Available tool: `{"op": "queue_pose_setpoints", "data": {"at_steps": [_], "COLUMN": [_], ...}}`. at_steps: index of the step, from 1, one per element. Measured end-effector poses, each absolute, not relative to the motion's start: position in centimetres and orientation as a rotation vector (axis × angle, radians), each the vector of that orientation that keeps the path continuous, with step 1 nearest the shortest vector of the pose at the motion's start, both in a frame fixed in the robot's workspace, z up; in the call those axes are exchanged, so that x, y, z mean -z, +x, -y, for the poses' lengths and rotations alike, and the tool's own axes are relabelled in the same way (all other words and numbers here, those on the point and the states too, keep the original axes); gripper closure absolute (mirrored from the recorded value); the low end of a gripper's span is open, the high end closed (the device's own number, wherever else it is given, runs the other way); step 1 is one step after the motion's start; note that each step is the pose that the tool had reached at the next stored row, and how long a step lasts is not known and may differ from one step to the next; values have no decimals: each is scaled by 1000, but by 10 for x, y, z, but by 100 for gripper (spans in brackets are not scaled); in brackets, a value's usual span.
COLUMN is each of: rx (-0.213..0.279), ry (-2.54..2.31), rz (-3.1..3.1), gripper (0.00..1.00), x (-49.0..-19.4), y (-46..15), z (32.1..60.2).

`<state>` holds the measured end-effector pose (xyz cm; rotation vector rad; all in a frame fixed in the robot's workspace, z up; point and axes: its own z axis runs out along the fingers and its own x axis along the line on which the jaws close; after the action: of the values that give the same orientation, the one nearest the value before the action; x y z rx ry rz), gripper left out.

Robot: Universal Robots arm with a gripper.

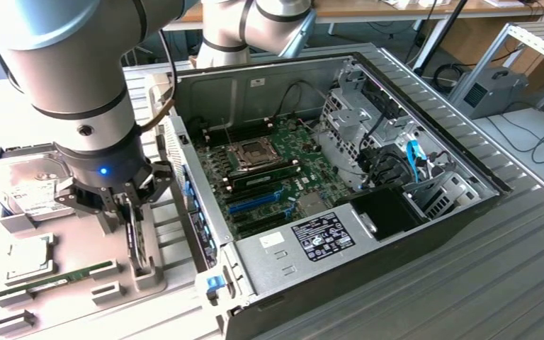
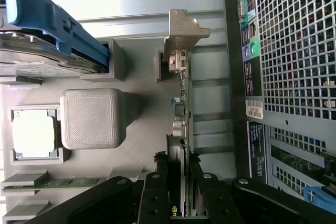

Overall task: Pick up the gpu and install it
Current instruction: 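Pick up the gpu and move the gpu toward the slot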

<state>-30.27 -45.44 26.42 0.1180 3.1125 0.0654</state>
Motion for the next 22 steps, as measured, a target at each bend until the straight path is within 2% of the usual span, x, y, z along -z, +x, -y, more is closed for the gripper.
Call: {"op": "queue_pose_setpoints", "data": {"at_steps": [22], "rx": [-66], "ry": [118], "rz": [-3112], "gripper": [74], "x": [-272], "y": [-303], "z": [454]}}
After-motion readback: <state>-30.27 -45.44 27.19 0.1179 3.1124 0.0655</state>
